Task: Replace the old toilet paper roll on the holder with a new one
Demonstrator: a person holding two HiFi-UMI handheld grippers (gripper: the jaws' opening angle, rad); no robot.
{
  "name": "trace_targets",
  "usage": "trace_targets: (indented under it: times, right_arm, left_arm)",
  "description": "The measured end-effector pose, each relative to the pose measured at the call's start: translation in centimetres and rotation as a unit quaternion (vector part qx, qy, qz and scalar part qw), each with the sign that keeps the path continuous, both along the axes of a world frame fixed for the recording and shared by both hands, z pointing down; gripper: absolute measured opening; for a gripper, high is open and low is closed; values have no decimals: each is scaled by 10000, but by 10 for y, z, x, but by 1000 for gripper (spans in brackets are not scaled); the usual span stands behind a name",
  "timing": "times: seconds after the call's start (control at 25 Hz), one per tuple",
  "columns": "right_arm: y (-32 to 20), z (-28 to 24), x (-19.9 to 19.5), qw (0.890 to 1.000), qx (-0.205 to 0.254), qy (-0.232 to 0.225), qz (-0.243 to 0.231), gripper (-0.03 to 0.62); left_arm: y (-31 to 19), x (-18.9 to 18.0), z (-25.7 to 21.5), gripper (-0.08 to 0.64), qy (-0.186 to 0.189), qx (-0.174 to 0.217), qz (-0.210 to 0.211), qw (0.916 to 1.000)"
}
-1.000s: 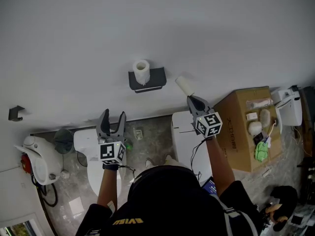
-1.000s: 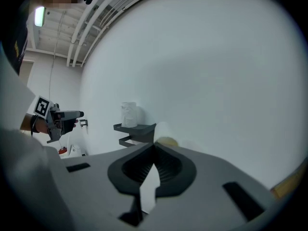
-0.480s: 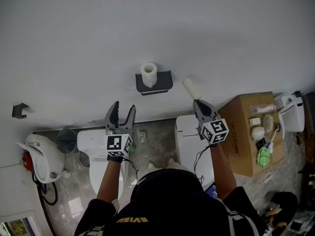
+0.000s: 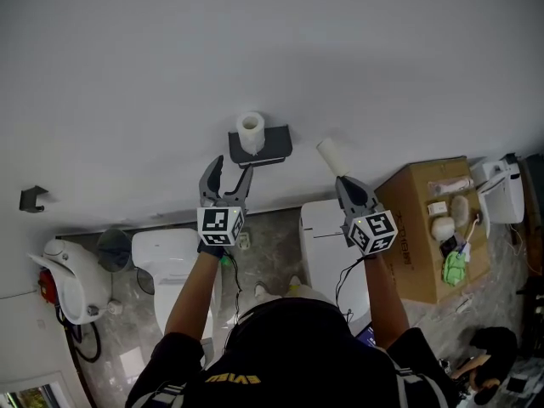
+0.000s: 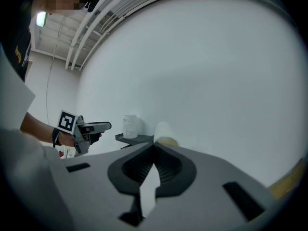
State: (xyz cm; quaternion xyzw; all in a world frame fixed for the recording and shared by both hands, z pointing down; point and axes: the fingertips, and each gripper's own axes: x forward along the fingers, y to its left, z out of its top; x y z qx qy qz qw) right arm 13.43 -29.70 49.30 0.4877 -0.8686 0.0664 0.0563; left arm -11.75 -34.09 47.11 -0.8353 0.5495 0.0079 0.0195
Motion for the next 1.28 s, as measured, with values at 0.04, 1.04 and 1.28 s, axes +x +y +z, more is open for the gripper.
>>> trace_targets:
  times: [0.04, 1.04, 1.28]
  right_arm:
    - [2, 0, 2, 10000, -6, -5, 18, -3]
    - [20, -2, 31, 9993, -36, -48, 366, -3]
    - [22, -2, 37, 9991, -32, -62, 430, -3]
  left_arm:
    - [-6, 4, 4, 298, -2, -45, -2, 10000]
    - [-88, 36, 4, 324, -569, -428, -172, 9973]
    - [-86, 36, 3, 322, -601, -412, -251, 9970]
